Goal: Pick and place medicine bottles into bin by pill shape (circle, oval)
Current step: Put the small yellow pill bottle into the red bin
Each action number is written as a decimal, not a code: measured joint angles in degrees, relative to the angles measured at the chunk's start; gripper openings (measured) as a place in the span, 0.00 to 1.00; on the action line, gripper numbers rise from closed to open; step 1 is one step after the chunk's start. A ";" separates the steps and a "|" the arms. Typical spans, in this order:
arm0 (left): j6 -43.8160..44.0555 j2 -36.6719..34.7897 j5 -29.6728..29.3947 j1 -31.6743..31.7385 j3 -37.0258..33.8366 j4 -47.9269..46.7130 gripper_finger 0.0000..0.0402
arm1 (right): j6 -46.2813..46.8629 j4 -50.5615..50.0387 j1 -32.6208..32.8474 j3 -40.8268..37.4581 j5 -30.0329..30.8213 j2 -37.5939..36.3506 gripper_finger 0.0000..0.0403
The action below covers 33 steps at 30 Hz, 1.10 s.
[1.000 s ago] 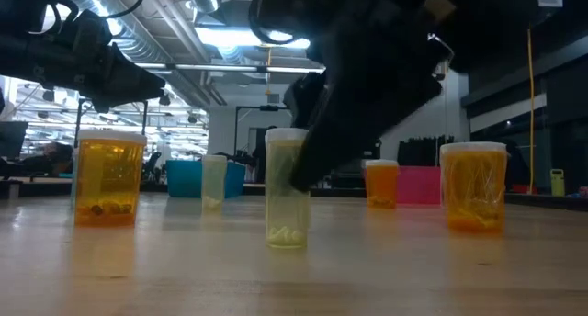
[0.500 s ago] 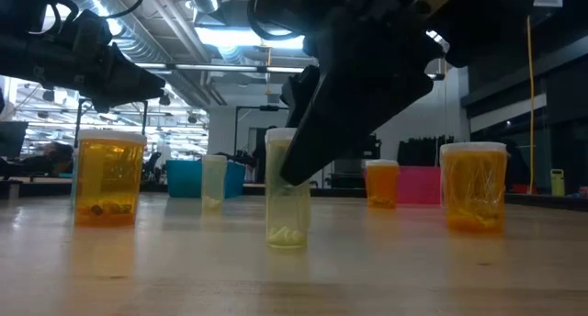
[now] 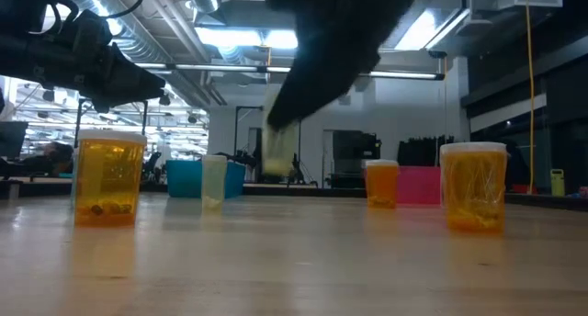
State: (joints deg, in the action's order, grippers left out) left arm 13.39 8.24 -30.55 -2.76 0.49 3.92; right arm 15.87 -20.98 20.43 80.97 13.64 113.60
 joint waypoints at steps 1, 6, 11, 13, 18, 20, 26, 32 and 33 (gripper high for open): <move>0.00 -0.01 0.01 0.01 0.02 0.00 0.37 | -0.02 -1.71 -0.45 0.01 1.32 -1.29 0.25; 0.00 0.01 0.01 0.02 0.02 -0.01 0.37 | -1.24 -14.37 -3.32 0.04 12.62 -9.14 0.25; 0.00 0.01 0.01 0.00 0.02 -0.02 0.37 | -1.43 -23.98 -9.00 0.07 20.85 -16.19 0.25; 0.00 -0.01 -0.02 0.02 0.01 -0.01 0.37 | -1.52 -27.68 -12.42 0.07 22.90 -18.14 0.25; -0.02 -0.02 0.01 0.00 0.02 -0.02 0.37 | -3.27 -32.76 -23.94 0.07 23.67 -20.66 0.25; 0.00 -0.01 -0.02 0.02 0.02 0.00 0.37 | -3.00 -33.69 -29.75 0.07 21.74 -20.75 0.24; -0.02 0.00 0.00 0.00 0.01 -0.02 0.37 | -3.16 -28.85 -49.14 -4.62 13.30 -19.89 0.24; -0.02 0.01 -0.04 0.00 0.02 -0.02 0.37 | -7.62 -11.55 -59.82 -13.60 2.75 -19.80 0.24; -0.02 0.01 -0.02 0.00 0.02 0.00 0.37 | -8.41 -9.57 -60.83 -14.76 0.87 -19.80 0.24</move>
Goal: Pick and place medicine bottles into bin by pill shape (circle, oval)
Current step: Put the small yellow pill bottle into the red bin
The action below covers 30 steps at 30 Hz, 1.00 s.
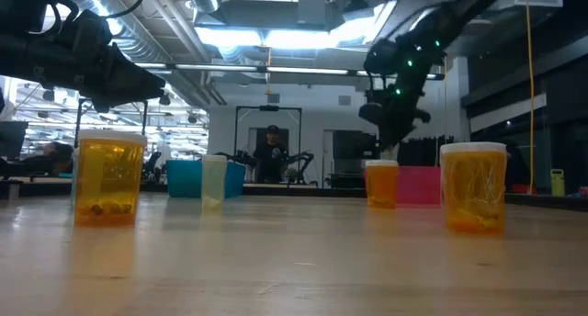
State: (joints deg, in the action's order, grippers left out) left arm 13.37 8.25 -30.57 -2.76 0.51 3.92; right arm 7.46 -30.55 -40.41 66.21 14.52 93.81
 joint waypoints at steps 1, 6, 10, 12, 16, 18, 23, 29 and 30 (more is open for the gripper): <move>0.00 -0.02 0.00 0.02 0.00 -0.02 0.37 | -0.47 1.64 -0.76 -1.12 -2.30 0.11 0.24; -0.36 -0.02 0.00 0.00 0.00 -0.02 0.37 | -0.87 5.24 -2.97 -6.24 -8.73 0.23 0.26; -0.39 0.00 -0.02 0.00 0.00 -0.02 0.37 | -0.53 6.32 -3.40 -7.88 -8.59 0.26 0.32; -0.39 -0.01 -0.01 0.01 0.00 -0.01 0.37 | -0.53 6.74 -3.42 -8.02 -8.56 0.26 0.36; -0.39 0.00 -0.01 0.01 0.00 -0.02 0.37 | -1.79 6.83 -3.36 -6.36 -8.58 0.26 0.46; -0.39 -0.01 0.00 0.02 0.00 -0.01 0.37 | -1.85 6.47 -3.38 -4.31 -8.58 0.26 0.50; -0.39 -0.02 0.00 0.02 0.00 0.00 0.37 | -0.79 0.30 -3.36 2.78 -8.57 0.26 0.58; -0.37 -0.02 0.00 0.02 0.00 0.00 0.37 | 2.89 -9.92 -2.13 10.12 -14.43 0.17 0.59; -0.35 0.00 0.00 0.02 0.00 -0.02 0.37 | 2.96 -11.33 -1.23 10.78 -16.90 0.17 0.59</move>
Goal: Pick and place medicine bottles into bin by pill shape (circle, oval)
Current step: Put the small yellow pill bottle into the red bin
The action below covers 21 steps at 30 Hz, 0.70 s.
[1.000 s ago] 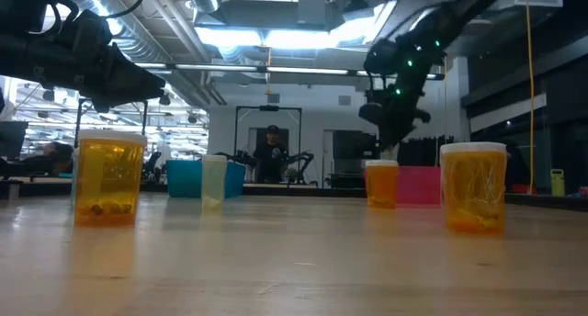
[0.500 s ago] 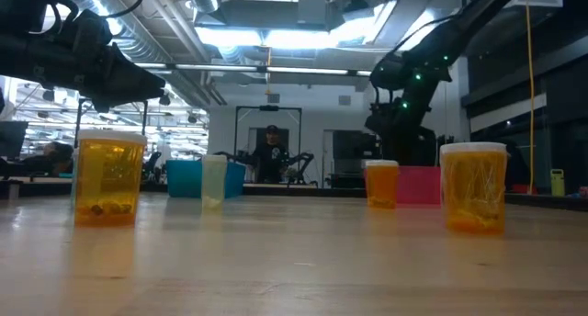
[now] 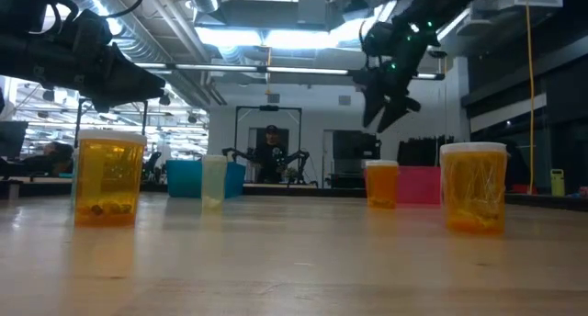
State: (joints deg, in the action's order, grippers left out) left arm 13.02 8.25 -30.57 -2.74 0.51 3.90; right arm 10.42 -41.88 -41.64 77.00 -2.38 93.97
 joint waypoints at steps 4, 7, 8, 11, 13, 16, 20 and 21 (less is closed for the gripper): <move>0.00 -0.02 0.00 -0.02 0.00 0.00 0.37 | -0.52 -2.04 5.36 0.50 -11.49 -0.02 0.57; 0.00 0.00 0.00 -0.01 -0.01 0.00 0.37 | -1.78 -1.17 10.57 0.50 -12.30 -0.02 0.56; 0.03 0.00 0.02 -0.01 0.00 0.02 0.37 | -1.88 -0.53 12.24 0.50 -11.57 -0.02 0.55; 0.10 0.00 0.01 -0.01 0.00 0.02 0.37 | -1.78 2.78 17.57 0.50 -8.38 -0.02 0.55; 0.13 0.00 0.02 0.00 0.00 0.00 0.37 | -2.10 4.96 20.79 0.50 -6.24 -0.02 0.55; 0.13 0.00 0.02 0.00 0.00 0.02 0.37 | -3.36 8.84 25.02 0.50 -3.21 -0.02 0.55; 0.36 0.00 0.01 -0.02 0.00 0.01 0.37 | -6.27 13.39 29.67 0.50 -1.21 -0.02 0.55; 0.37 0.00 0.02 -0.02 0.00 0.00 0.37 | -6.84 14.56 30.66 0.50 -1.17 -0.02 0.55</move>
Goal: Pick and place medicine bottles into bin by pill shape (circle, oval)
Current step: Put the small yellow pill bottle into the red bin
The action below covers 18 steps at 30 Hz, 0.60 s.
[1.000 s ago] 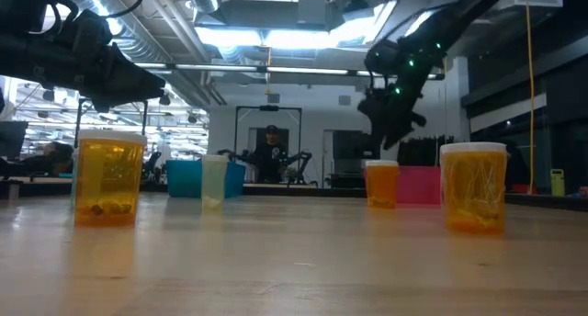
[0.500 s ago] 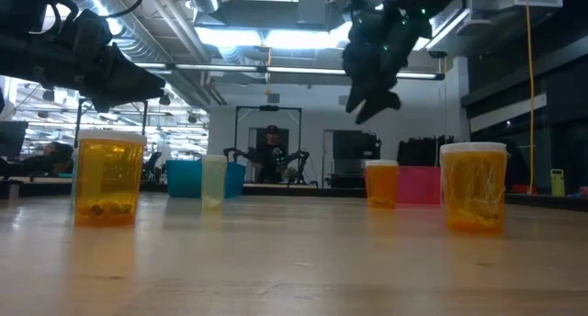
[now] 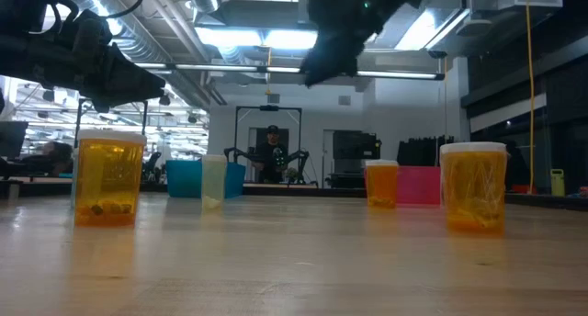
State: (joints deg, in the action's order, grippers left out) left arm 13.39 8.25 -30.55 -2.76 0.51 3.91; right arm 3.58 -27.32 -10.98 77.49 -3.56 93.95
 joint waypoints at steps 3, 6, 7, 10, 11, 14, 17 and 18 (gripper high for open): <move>0.00 0.00 0.00 0.01 0.00 0.01 0.37 | -2.02 3.31 2.40 0.00 -0.02 0.00 0.55; 0.00 0.00 0.00 0.01 0.00 0.00 0.37 | -2.58 6.60 4.23 0.00 0.05 0.28 0.55; 0.00 0.00 0.00 0.02 0.00 0.00 0.37 | -2.56 8.24 4.80 0.02 0.03 0.74 0.55; 0.00 0.00 0.00 0.00 0.00 0.01 0.37 | -2.67 12.19 6.24 0.02 0.03 3.26 0.55; 0.00 0.00 0.00 0.02 0.00 0.00 0.37 | -2.65 13.69 6.61 0.02 0.03 4.45 0.55; 0.00 0.00 0.02 0.00 0.00 0.02 0.37 | -2.63 15.76 7.52 0.02 0.01 8.81 0.55; 0.00 0.00 0.09 0.00 0.00 0.01 0.37 | -1.47 16.73 8.25 0.00 0.01 13.17 0.55; 0.00 -0.01 0.09 0.00 0.00 0.02 0.37 | -0.90 17.05 8.46 0.00 0.01 14.50 0.55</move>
State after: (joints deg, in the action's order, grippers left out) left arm 13.39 8.24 -30.46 -2.76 0.51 3.92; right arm 2.68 -10.27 -2.52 77.49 -3.55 108.45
